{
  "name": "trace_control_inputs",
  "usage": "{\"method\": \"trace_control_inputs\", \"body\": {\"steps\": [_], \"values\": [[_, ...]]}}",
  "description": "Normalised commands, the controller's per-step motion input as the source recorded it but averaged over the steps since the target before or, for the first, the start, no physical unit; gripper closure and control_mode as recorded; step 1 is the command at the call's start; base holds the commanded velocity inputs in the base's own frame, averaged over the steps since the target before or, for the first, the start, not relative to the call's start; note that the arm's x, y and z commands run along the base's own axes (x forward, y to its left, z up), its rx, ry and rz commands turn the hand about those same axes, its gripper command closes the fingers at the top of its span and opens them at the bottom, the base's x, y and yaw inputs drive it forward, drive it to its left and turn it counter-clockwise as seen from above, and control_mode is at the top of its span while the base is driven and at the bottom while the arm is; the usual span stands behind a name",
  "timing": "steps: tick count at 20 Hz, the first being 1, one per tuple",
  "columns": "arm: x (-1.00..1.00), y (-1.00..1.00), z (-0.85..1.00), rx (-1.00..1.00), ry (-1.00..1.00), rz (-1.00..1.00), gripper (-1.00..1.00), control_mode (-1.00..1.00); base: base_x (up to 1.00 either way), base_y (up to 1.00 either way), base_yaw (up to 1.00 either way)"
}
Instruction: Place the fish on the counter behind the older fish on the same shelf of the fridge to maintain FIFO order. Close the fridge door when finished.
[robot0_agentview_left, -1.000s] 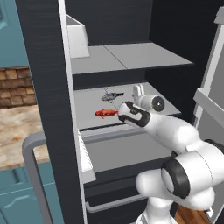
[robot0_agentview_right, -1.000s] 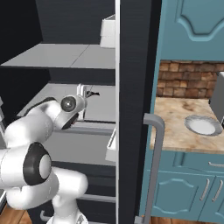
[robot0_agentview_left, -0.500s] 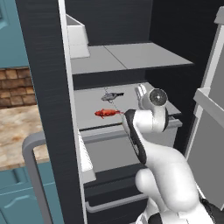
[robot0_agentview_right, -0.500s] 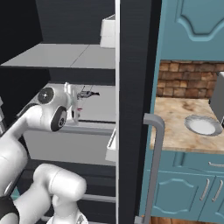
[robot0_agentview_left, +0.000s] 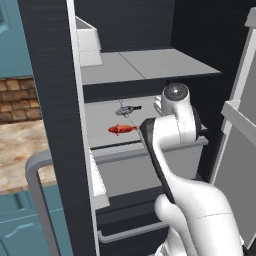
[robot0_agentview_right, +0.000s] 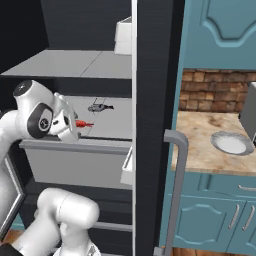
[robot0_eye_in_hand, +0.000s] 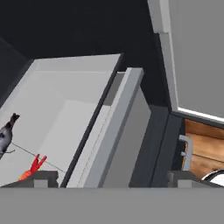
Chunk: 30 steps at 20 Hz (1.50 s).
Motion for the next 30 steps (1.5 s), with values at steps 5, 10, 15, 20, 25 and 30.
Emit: {"method": "trace_control_inputs", "body": {"steps": [5, 10, 15, 20, 25, 30], "values": [[-0.96, -0.08, 0.0, -0.21, 0.12, 0.3, -1.0, -1.0, 0.0, 0.0, 0.0], [-0.39, -0.07, 0.0, -0.12, 0.12, 0.33, -1.0, -1.0, 0.0, 0.0, 0.0], [-0.01, 0.04, -0.19, -0.1, 0.11, 0.21, -1.0, -1.0, 0.0, 0.0, 0.0], [-0.17, 0.09, -0.26, -0.12, 0.0, 0.0, -1.0, -1.0, 0.0, 0.0, 0.0], [-0.17, 0.0, -0.05, -0.01, -0.01, 0.0, -1.0, 1.0, -0.73, 0.0, 0.0], [0.0, 0.0, 0.0, 0.0, 0.0, 0.0, -1.0, 1.0, -0.56, 0.0, 0.01]]}}
